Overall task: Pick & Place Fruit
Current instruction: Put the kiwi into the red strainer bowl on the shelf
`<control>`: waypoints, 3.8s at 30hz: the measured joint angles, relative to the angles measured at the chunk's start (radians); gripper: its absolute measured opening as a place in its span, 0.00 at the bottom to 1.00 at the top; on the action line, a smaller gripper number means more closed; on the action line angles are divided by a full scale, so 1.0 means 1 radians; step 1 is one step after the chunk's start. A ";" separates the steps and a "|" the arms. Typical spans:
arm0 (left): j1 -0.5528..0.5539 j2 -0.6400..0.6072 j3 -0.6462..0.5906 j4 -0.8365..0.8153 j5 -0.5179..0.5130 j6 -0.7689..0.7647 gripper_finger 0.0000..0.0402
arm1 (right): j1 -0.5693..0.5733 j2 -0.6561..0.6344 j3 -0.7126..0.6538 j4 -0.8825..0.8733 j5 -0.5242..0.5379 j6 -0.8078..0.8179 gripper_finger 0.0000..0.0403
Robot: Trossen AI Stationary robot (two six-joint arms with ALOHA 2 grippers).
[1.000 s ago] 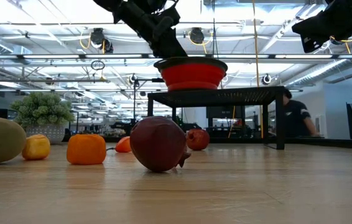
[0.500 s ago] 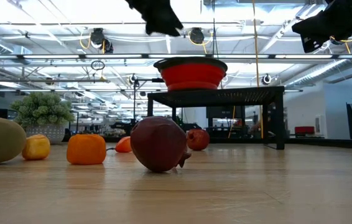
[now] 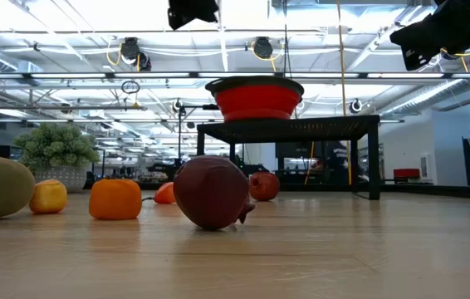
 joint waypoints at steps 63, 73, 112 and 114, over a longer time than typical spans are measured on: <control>-0.606 0.003 -0.496 -0.021 -0.085 -1.143 0.11 | 0.000 0.000 0.000 0.000 0.000 0.000 0.00; -0.618 0.003 -0.496 -0.022 -0.081 -1.185 0.49 | 0.000 0.000 0.000 0.000 0.000 0.000 0.00; -0.676 0.003 -0.674 0.179 -0.130 -1.270 0.84 | 0.000 0.000 0.000 0.000 0.000 0.000 0.00; -0.679 0.003 -0.697 0.207 -0.130 -1.273 0.84 | 0.000 0.000 0.000 0.000 0.000 0.000 0.00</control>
